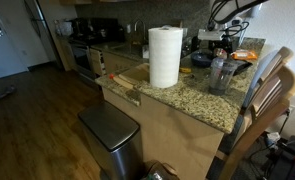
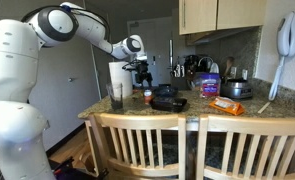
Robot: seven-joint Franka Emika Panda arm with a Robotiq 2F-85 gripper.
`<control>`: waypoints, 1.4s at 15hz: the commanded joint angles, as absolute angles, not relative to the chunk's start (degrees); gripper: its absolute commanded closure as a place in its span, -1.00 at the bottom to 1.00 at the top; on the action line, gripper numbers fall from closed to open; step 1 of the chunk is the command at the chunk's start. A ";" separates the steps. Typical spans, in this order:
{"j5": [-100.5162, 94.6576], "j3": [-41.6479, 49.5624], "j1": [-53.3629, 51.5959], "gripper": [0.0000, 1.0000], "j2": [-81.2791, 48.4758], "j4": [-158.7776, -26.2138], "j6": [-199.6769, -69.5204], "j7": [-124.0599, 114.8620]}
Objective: Put the white bottle in the bowl, remove the white bottle from the bowl and put it on the countertop
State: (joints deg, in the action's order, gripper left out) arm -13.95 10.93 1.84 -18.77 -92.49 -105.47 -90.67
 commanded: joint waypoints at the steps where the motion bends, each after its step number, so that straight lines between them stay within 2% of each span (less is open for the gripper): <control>1: -15.04 10.69 2.06 -1.00 -18.81 -92.35 -105.00 -92.77; 14: -12.59 10.69 2.40 -1.00 -21.69 -92.25 -105.10 -89.53; 15: -13.09 10.78 2.14 -0.50 -21.75 -92.20 -105.04 -90.09; 16: -13.09 10.69 2.15 -0.48 -21.74 -92.17 -105.06 -89.84; 21: -13.69 10.79 1.72 0.24 -21.41 -92.33 -105.62 -90.71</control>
